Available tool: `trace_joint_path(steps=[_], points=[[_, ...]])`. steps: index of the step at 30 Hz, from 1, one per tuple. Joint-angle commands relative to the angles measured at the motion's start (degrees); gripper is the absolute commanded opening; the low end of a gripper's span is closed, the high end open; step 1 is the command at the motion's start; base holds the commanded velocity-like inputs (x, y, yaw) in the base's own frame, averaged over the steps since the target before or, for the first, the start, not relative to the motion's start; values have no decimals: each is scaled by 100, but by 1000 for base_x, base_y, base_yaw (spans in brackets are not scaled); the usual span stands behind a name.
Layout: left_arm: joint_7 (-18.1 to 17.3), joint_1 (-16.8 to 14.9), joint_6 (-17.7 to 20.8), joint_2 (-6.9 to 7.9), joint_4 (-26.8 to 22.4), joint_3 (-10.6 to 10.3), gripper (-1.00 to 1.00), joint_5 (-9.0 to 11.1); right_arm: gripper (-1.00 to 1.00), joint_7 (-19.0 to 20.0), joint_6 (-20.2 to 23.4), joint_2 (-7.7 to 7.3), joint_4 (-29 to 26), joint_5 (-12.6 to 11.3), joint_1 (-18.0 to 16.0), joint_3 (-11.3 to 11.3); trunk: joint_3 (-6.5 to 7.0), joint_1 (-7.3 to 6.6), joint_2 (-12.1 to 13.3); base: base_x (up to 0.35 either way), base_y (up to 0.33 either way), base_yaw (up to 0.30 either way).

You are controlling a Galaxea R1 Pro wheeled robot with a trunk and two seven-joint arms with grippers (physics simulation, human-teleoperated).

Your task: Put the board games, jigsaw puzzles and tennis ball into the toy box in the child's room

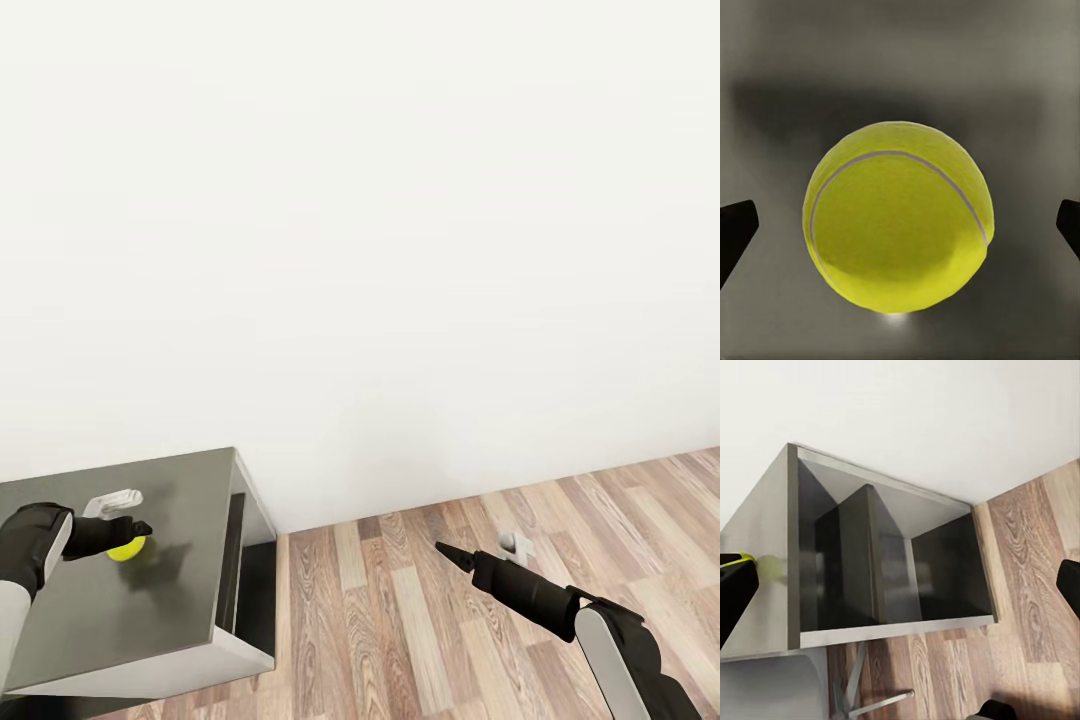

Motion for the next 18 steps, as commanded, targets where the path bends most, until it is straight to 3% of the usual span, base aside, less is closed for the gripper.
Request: trace_joint_path(steps=[1,18], points=[[-51,-6,22,-4,-6,31,100,-60,100,20,34,1,-3,1,-4,-8,-10,3,-11,-1,0,0],[-51,-6,22,-4,-6,29,100,-60,100,24,33,1,-5,1,-4,-7,-37,3,-11,0,0,0]])
